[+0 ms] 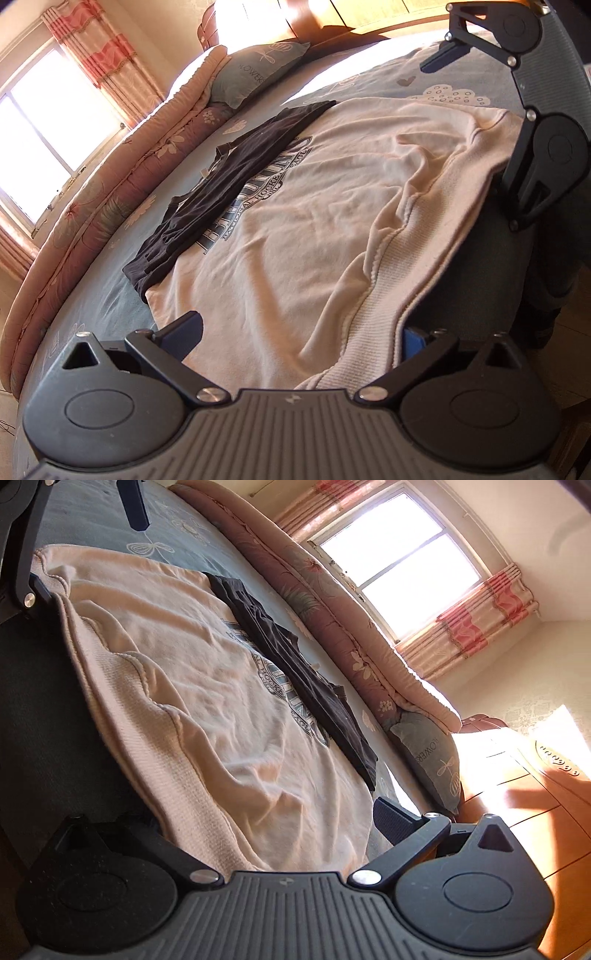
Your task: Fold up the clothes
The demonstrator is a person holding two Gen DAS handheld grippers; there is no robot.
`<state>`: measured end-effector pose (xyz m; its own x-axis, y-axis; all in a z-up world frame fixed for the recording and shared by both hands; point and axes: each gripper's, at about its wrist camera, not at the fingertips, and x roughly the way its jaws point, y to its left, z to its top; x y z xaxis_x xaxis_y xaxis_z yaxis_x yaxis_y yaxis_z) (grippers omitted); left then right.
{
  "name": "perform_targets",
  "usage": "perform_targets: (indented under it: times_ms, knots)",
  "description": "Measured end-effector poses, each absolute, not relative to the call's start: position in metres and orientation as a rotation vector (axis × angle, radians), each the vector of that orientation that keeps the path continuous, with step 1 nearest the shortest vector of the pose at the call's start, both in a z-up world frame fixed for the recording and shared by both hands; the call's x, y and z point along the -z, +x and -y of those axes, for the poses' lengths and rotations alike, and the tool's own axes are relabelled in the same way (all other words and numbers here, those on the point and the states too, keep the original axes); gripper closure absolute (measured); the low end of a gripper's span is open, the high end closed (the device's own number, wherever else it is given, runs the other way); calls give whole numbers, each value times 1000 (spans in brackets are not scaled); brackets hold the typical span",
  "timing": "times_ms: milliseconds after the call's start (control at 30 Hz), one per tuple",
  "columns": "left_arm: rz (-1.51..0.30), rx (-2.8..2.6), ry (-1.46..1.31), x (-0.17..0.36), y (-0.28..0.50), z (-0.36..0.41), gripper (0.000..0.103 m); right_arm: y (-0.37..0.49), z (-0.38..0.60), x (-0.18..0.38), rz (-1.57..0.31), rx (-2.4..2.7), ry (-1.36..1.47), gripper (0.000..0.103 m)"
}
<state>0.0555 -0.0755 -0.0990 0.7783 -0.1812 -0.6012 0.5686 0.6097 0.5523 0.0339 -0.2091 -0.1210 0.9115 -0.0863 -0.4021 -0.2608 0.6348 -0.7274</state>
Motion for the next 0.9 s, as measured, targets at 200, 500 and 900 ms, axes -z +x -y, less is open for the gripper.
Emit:
perform_targets:
  times_ms: [200, 500, 900]
  knots:
    - [-441, 510, 941, 108, 51, 129, 1, 37, 206, 122, -431, -97, -872, 0]
    - [-390, 381, 1138, 123, 48, 105, 0, 34, 220, 125, -426, -93, -905, 0]
    - [-385, 296, 1168, 126, 50, 98, 0, 31, 203, 126, -391, -114, -982, 0]
